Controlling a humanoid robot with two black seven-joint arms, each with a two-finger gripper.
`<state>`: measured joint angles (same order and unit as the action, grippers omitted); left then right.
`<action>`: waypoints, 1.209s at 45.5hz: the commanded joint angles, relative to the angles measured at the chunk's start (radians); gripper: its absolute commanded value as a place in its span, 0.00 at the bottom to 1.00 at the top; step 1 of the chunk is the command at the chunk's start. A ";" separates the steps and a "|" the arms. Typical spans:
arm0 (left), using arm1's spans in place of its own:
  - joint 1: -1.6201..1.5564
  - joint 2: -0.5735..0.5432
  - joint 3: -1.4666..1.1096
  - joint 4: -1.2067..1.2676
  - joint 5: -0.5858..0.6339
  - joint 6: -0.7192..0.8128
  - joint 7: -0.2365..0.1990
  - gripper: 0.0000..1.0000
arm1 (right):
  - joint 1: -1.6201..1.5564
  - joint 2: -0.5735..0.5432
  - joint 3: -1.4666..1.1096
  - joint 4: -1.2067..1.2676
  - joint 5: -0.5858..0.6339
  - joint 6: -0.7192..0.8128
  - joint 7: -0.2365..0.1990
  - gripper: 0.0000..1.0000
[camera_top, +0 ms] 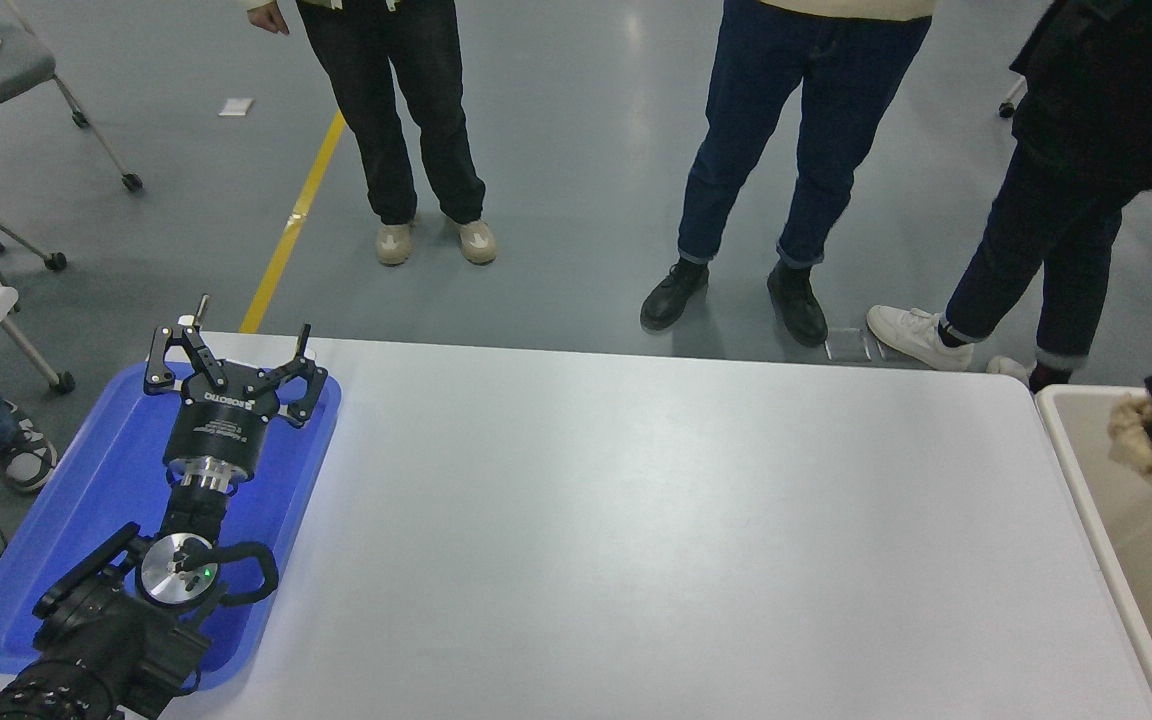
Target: Pick up paper ball place in dustbin
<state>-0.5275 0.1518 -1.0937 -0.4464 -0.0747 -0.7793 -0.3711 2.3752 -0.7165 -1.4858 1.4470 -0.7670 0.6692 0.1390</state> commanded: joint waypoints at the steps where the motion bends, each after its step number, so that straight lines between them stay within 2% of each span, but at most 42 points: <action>1: 0.000 0.000 0.000 0.002 -0.001 0.000 0.000 1.00 | -0.236 -0.098 0.050 -0.341 -0.100 0.003 0.020 0.00; 7: 0.000 0.000 0.000 0.002 -0.001 0.000 0.000 1.00 | -0.523 -0.142 0.202 -0.584 -0.121 -0.003 0.085 0.00; 16: -0.002 0.000 0.000 0.002 -0.001 0.000 0.000 1.00 | -1.017 -0.132 0.490 -1.000 -0.120 -0.019 0.194 0.00; 19: -0.002 0.000 0.000 0.002 -0.001 0.000 0.000 1.00 | -1.178 -0.109 0.617 -1.109 -0.118 -0.054 0.208 0.00; 25: -0.002 0.000 0.000 0.002 -0.001 0.000 0.000 1.00 | -1.415 -0.061 0.806 -1.215 -0.120 -0.152 0.206 0.00; 33: -0.002 0.002 0.000 0.002 -0.001 0.002 -0.002 1.00 | -1.590 0.028 0.871 -1.274 -0.094 -0.321 0.191 0.00; 45: -0.002 0.000 0.000 0.003 -0.002 0.002 -0.002 1.00 | -1.708 0.144 0.947 -1.303 0.023 -0.470 0.091 0.00; 55: -0.002 0.000 0.000 0.003 -0.002 0.000 -0.002 1.00 | -1.759 0.189 1.047 -1.300 0.035 -0.510 0.063 0.00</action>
<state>-0.5291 0.1520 -1.0937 -0.4436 -0.0762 -0.7783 -0.3728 0.7116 -0.5934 -0.5479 0.1662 -0.7659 0.2415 0.2431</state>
